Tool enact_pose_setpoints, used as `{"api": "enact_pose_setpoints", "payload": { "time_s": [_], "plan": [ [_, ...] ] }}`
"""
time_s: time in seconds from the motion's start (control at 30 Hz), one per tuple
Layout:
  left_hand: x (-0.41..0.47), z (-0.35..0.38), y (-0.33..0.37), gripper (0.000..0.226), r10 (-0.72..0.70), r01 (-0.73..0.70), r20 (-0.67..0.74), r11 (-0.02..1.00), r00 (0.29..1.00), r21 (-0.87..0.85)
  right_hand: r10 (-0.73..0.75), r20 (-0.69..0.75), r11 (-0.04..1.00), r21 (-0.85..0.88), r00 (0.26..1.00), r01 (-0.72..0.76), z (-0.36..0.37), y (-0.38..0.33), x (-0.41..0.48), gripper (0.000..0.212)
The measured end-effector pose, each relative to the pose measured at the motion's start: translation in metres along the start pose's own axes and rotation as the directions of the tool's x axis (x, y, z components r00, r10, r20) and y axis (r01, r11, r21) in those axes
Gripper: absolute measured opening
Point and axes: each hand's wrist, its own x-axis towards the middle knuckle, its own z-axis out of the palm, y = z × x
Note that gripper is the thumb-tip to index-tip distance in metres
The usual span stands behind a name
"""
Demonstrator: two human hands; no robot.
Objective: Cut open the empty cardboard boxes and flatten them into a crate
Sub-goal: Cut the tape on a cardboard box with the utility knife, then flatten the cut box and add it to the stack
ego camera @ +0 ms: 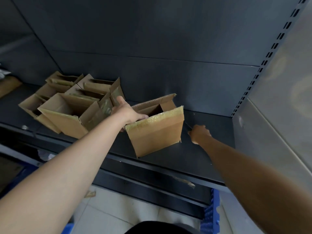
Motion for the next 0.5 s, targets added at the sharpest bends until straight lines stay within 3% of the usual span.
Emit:
{"api": "enact_pose_setpoints", "payload": {
  "time_s": [0.1,0.4,0.47,0.5],
  "plan": [
    [0.000,0.005,0.000,0.108,-0.013,0.012,-0.013,0.996,1.000,-0.086,-0.051,0.006,0.998,-0.028,0.999,0.051,0.008,-0.008,0.004,0.043],
    [-0.004,-0.006,-0.008,0.085,0.033,-0.031,-0.237,0.999,0.971,0.014,-0.148,0.009,0.987,-0.057,0.989,0.148,0.009,-0.016,0.010,0.040],
    [-0.004,-0.009,-0.008,0.084,0.059,-0.057,-0.283,0.998,0.957,0.016,-0.134,-0.044,0.990,0.027,0.990,0.135,-0.002,-0.020,0.008,0.037],
    [-0.004,-0.010,-0.008,0.083,0.070,-0.069,-0.302,0.998,0.951,0.013,-0.120,-0.084,0.978,0.164,0.989,0.132,-0.011,-0.023,0.007,0.039]
  ]
}}
